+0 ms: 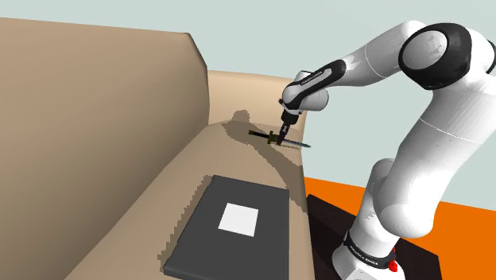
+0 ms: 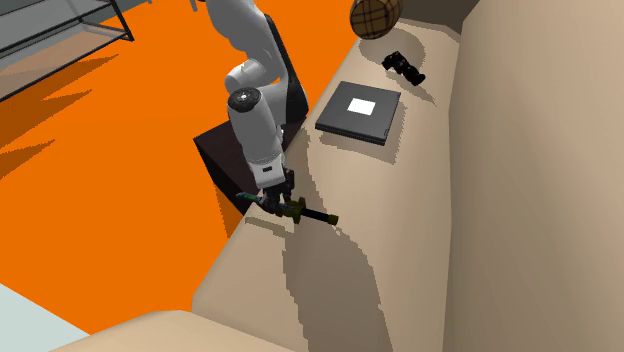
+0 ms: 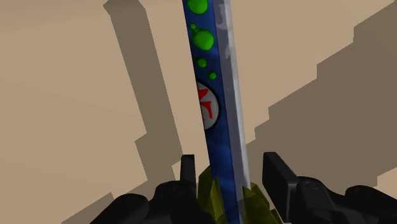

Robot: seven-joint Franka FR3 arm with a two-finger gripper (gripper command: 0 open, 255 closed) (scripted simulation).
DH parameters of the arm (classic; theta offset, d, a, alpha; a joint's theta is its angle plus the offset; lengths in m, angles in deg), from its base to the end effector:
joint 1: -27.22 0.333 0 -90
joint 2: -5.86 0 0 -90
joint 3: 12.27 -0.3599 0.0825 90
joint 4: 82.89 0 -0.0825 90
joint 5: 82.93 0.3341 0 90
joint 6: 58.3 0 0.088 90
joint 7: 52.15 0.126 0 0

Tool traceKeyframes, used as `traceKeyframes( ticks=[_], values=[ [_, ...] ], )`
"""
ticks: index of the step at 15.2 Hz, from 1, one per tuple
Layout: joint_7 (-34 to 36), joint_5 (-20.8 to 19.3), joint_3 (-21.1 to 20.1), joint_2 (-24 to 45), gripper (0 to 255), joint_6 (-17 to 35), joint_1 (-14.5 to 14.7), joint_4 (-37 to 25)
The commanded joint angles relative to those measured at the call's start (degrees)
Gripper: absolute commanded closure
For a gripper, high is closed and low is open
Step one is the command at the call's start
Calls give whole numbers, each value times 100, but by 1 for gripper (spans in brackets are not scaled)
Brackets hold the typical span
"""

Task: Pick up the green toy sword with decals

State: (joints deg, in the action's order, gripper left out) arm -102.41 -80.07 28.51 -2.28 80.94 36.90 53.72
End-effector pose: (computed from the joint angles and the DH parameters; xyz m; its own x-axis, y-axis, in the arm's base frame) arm 0.3884 -0.2417 0.4344 0.9370 0.2899 0.1949 0.2895 -0.9567 0.0308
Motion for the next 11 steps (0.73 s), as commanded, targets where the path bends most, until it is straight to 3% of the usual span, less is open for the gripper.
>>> traceKeyframes(
  ticks=[1, 11],
  values=[
    [5, -7, 0, 2, 255, 1, -2, 8],
    [400, -449, -199, -499, 255, -796, -124, -391]
  ],
)
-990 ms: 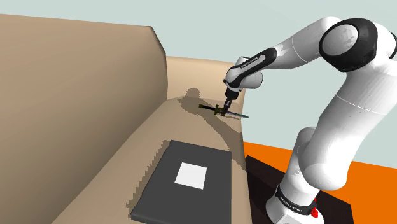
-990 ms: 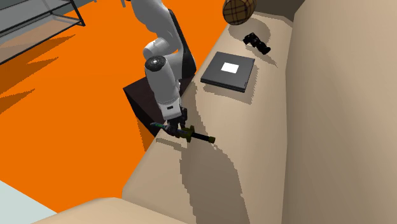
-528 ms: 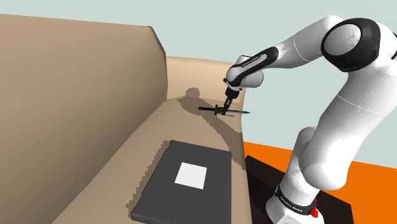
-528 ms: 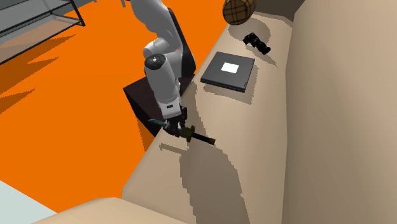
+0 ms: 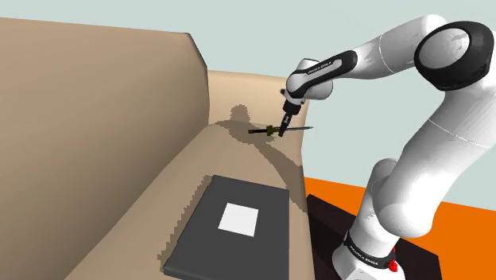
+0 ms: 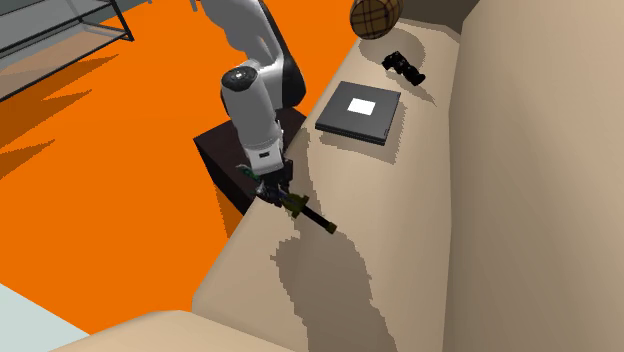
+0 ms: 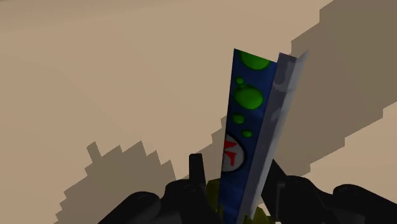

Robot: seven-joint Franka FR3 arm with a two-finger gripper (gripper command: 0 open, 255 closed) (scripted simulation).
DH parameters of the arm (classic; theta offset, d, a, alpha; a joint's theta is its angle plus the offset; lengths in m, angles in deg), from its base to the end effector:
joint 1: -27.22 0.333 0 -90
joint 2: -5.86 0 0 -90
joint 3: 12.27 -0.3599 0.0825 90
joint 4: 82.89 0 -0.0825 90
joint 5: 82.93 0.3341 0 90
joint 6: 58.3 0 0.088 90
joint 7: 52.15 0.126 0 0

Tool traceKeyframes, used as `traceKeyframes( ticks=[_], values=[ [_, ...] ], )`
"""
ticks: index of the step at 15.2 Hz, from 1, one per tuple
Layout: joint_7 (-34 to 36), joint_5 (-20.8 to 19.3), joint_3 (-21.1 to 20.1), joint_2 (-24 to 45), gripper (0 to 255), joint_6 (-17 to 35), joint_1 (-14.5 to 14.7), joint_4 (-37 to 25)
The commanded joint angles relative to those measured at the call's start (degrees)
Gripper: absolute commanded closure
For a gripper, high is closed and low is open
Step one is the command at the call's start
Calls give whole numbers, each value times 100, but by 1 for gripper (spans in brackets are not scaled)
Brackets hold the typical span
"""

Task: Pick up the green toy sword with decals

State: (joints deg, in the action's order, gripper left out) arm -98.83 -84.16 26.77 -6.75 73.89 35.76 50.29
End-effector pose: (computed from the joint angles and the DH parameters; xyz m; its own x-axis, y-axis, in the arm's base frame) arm 0.3807 -0.2417 0.4747 0.9374 0.2898 0.1931 0.2895 -0.9567 0.0303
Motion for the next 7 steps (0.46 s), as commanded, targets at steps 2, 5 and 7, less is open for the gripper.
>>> traceKeyframes(
  ticks=[2, 5, 7],
  values=[
    [97, -95, -64, -129, 255, -251, -27, -143],
    [168, -161, -119, -233, 255, -489, -47, -294],
    [172, -164, -122, -238, 255, -501, -48, -302]
  ],
)
